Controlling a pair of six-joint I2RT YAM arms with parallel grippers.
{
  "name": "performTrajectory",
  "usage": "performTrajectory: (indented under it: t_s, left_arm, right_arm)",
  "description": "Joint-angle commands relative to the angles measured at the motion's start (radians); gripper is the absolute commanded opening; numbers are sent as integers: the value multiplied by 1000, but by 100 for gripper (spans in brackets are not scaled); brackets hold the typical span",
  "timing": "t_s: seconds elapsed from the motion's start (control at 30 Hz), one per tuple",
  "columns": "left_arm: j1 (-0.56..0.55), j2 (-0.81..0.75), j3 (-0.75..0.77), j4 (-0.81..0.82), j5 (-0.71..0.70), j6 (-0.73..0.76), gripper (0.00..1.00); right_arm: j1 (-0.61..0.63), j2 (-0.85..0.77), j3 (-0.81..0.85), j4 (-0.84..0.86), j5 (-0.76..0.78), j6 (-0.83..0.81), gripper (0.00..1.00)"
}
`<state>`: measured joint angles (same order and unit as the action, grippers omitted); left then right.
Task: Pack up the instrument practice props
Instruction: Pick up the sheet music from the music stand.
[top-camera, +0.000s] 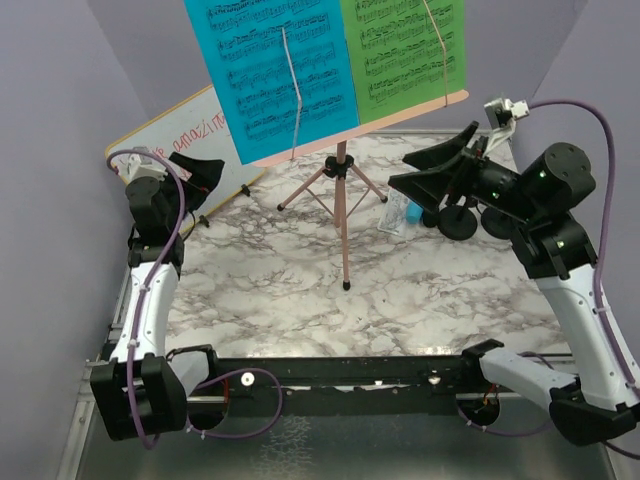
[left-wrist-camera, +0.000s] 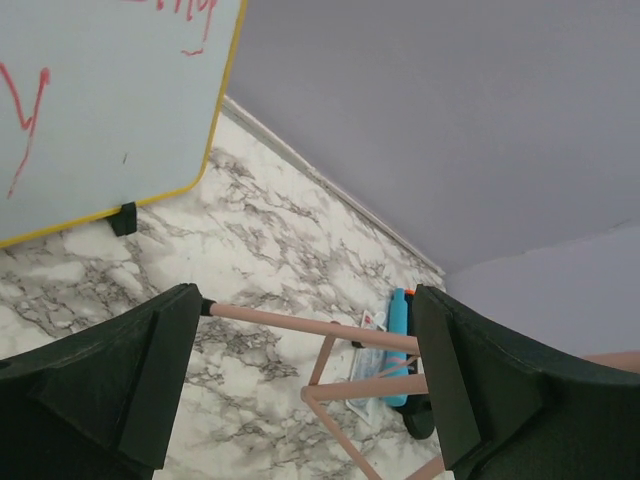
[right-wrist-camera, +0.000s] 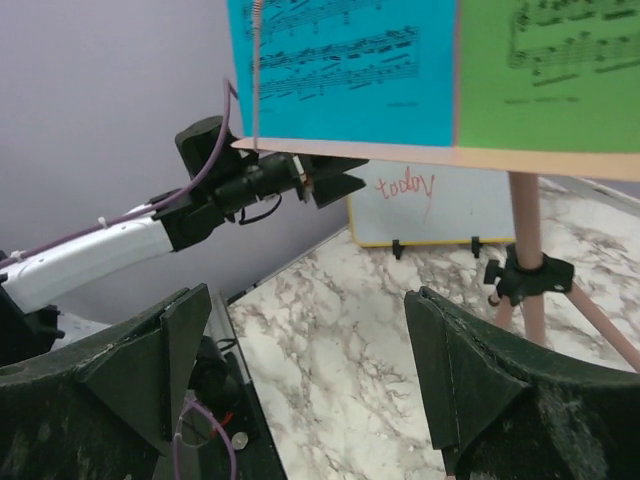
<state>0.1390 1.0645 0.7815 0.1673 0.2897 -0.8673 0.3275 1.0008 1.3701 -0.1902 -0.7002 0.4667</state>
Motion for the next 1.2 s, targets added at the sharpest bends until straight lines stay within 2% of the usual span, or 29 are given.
performTrajectory:
  t_s: [0.0,0.23,0.43,0.6,0.73,0.9,1.0,1.17]
  left_arm:
    - [12,-41,178,-122,72,63,93]
    - [11,-67,448,-372,60,161,93]
    - [-23,-55,678,-529,65,235,93]
    - [-81,-78,807,-628,-62,309,93]
    - [-136,-125,779,-554,-58,282,93]
    - [-196,-161,652,-326,114,172,91]
    - [-240,-127,639,-285,150,174,90]
    - [-266,-94,645,-282,130,192,89]
  right_arm:
    - [81,78,109,-21,41,-20,86]
    - [207,221,264,-3,84,-66,84]
    - [248,351,403,-1,122,-67,80]
    - [277,450,505,5,129,-73,78]
    - [303,524,559,27,111,-63,76]
    - [330,574,603,62,102,-49,74]
    - [350,612,652,94,115,-38,71]
    - [361,639,692,117,105,-22,69]
